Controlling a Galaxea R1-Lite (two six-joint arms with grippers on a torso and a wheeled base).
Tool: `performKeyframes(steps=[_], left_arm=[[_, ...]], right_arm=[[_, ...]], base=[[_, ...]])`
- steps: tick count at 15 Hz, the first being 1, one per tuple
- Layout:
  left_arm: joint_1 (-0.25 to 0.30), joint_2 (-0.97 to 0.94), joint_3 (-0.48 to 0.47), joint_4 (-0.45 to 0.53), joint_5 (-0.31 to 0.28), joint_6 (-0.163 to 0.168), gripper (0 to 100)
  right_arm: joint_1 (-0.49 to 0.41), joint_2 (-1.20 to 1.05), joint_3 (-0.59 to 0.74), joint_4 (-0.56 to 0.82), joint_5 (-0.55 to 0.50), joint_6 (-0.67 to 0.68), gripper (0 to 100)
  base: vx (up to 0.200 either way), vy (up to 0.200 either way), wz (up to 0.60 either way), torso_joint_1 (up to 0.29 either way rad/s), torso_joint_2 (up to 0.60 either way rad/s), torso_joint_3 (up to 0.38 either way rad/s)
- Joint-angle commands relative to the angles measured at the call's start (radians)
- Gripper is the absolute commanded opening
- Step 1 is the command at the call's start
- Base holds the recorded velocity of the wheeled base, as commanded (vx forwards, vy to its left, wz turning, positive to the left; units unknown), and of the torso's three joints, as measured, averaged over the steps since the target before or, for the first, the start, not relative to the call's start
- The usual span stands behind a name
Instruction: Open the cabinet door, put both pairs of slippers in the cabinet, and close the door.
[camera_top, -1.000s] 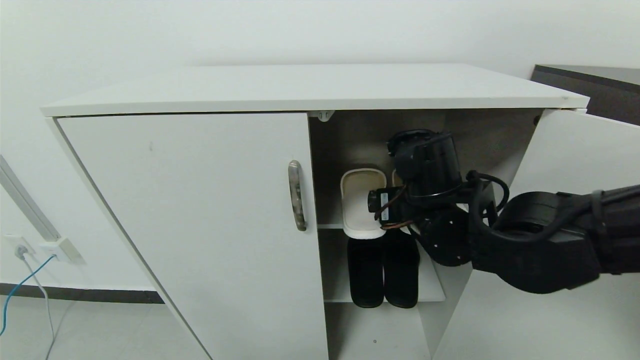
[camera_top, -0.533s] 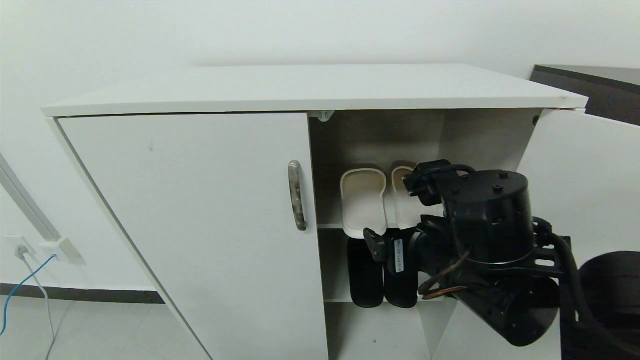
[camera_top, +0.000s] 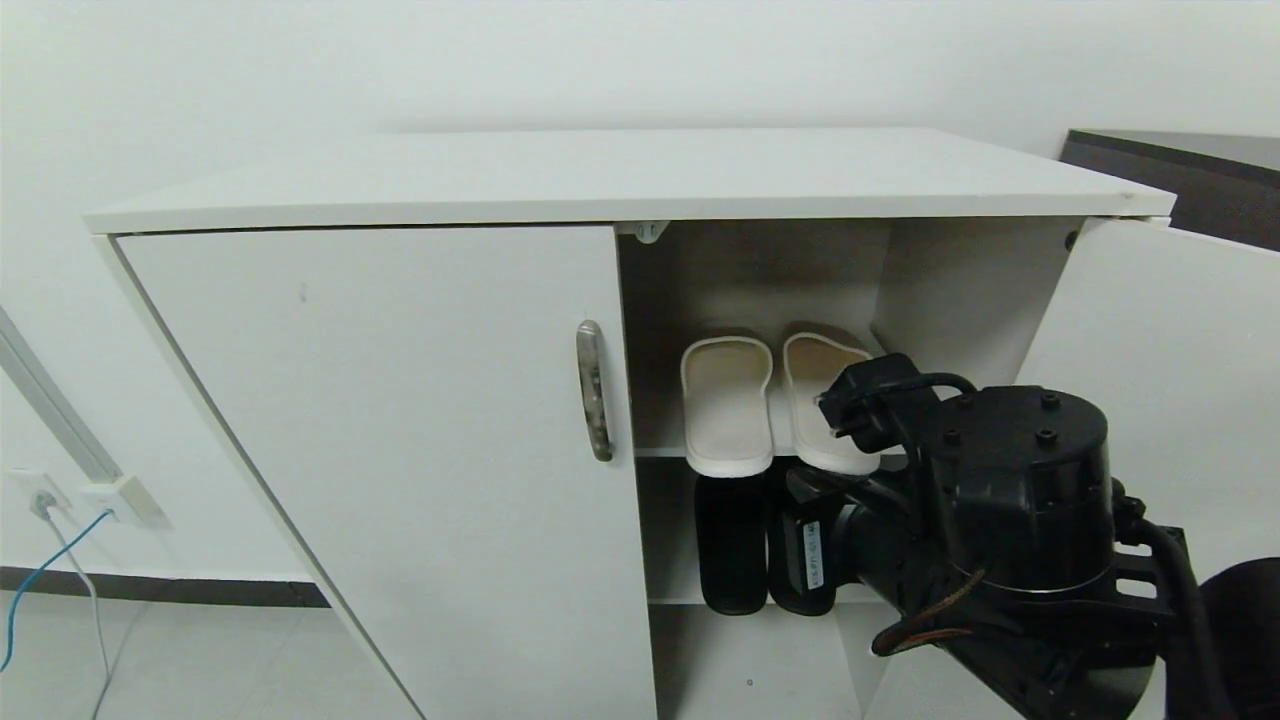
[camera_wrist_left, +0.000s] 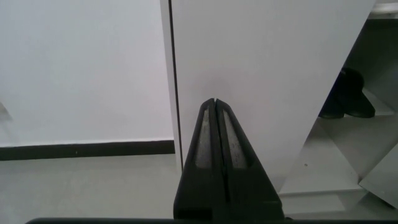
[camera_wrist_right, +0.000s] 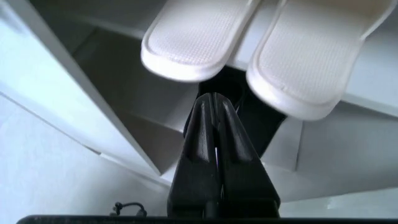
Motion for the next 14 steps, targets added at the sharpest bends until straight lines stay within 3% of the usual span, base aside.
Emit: performKeyframes(steps=[1, 3, 14], left_arm=[[0.000, 0.001, 0.000, 0.000, 0.000, 0.000, 0], [0.000, 0.001, 0.000, 0.000, 0.000, 0.000, 0], [0.000, 0.001, 0.000, 0.000, 0.000, -0.002, 0]], right_arm=[[0.004, 0.003, 0.006, 0.000, -0.002, 0.000, 0], [0.004, 0.003, 0.007, 0.000, -0.002, 0.000, 0], [0.009, 0.009, 0.021, 0.000, -0.001, 0.000, 0]], base=[[0.000, 0.000, 0.00, 0.000, 0.00, 0.000], [0.000, 0.000, 0.00, 0.000, 0.00, 0.000], [-0.200, 0.000, 0.00, 0.000, 0.00, 0.001]])
